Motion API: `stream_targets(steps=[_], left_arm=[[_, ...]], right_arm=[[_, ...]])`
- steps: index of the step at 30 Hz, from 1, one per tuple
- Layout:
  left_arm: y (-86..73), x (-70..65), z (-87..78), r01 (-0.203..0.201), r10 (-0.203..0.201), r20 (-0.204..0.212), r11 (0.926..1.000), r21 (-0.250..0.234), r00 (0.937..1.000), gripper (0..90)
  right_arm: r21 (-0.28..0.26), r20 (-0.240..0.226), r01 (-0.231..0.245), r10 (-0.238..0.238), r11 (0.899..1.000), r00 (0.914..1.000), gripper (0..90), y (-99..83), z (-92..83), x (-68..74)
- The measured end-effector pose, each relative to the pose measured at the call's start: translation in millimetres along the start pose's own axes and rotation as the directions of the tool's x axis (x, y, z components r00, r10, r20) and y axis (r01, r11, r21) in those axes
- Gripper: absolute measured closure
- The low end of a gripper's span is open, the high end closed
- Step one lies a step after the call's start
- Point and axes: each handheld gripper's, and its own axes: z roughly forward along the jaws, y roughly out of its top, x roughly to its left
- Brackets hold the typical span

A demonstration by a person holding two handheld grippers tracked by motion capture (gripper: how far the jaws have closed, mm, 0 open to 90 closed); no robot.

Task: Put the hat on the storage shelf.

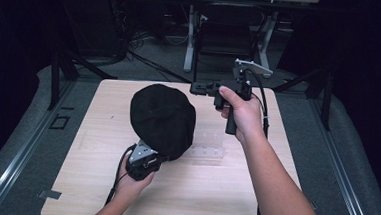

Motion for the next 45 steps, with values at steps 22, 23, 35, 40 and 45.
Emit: stream_targets(steps=[22,23,35,40,45], left_arm=[[4.1,12.6,-31.8,0.100,-0.101,-0.019,0.9939,-0.046,0.9947,48.2],[3.7,14.0,-35.8,0.103,-0.104,-0.026,0.9937,-0.045,0.9942,47.6],[-11.0,38.8,-72.3,0.158,-0.160,-0.092,0.9870,-0.030,0.9828,46.2],[-20.7,44.6,-76.2,0.173,-0.175,-0.116,0.9846,-0.028,0.9777,46.2],[-25.1,45.9,-77.7,0.159,-0.160,-0.133,0.9872,-0.016,0.9782,46.2]], right_arm=[[-0.040,0.100,0.087,-0.082,0.995,0.9915,79.7,-14.8,-36.4,-3.1],[-0.046,0.114,0.101,-0.095,0.994,0.9889,79.5,-16.6,-39.2,-3.1],[-0.041,0.393,0.310,-0.269,0.950,0.8790,77.5,-70.6,-71.1,-20.8],[-0.037,0.433,0.316,-0.270,0.948,0.8602,77.5,-98.8,-80.9,-44.8],[-0.044,0.484,0.363,-0.298,0.931,0.8226,74.3,-125.9,-86.2,-62.5]])
